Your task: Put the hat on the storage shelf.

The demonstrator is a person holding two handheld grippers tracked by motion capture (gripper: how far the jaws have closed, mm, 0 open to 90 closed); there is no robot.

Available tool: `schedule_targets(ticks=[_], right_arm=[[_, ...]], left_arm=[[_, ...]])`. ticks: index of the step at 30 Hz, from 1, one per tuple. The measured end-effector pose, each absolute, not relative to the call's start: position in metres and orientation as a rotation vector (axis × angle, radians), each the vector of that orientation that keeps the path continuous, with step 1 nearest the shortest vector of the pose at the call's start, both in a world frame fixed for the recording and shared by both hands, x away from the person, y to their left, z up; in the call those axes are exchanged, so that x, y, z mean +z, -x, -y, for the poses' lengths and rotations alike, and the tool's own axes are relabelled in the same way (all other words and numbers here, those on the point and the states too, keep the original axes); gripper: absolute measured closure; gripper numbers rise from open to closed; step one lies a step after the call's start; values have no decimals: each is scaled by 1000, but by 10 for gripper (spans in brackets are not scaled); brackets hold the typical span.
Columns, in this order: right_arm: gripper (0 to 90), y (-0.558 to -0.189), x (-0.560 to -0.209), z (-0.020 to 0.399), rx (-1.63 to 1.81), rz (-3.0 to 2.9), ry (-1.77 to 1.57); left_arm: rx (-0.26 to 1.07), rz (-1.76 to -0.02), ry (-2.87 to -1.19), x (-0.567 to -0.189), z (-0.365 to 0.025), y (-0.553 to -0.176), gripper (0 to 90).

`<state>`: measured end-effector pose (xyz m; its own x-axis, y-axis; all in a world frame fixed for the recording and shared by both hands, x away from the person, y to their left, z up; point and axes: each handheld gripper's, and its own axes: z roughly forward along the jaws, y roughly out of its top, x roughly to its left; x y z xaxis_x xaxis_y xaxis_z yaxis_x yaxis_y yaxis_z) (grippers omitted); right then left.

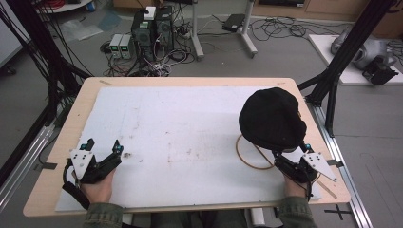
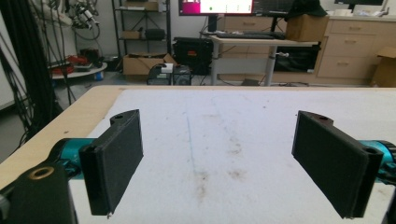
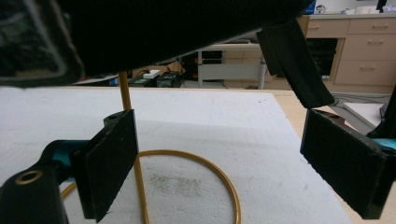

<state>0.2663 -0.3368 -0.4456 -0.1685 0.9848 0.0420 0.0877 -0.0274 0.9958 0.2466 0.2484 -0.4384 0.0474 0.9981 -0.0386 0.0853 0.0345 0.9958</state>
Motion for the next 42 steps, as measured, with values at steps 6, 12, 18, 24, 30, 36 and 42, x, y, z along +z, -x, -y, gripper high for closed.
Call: schedule_targets(ticks=[6,12,18,24,30,36,42], right_arm=[[105,-267,-446,336,1323,-1388,-1211],[106,-268,-446,335,1319,-1398,-1203],[105,-268,-446,334,1314,-1406,-1194],[105,-268,-446,334,1322,-1406,-1197],[105,-267,-446,335,1323,-1405,-1198],[105,-266,-445,336,1327,-1402,-1201],[105,-266,-445,336,1331,-1404,-1199]], left_arm=[[1103,-1255,-1256,-442,-255,-243,166],[1104,-1275,-1270,-447,-260,-243,166],[1097,-1268,-1285,-448,-259,-243,167],[1098,-1271,-1291,-448,-259,-244,168],[1090,-1273,-1299,-448,-257,-245,168],[1079,-1269,-1302,-449,-256,-244,168],[1079,-1271,-1306,-449,-257,-243,168]])
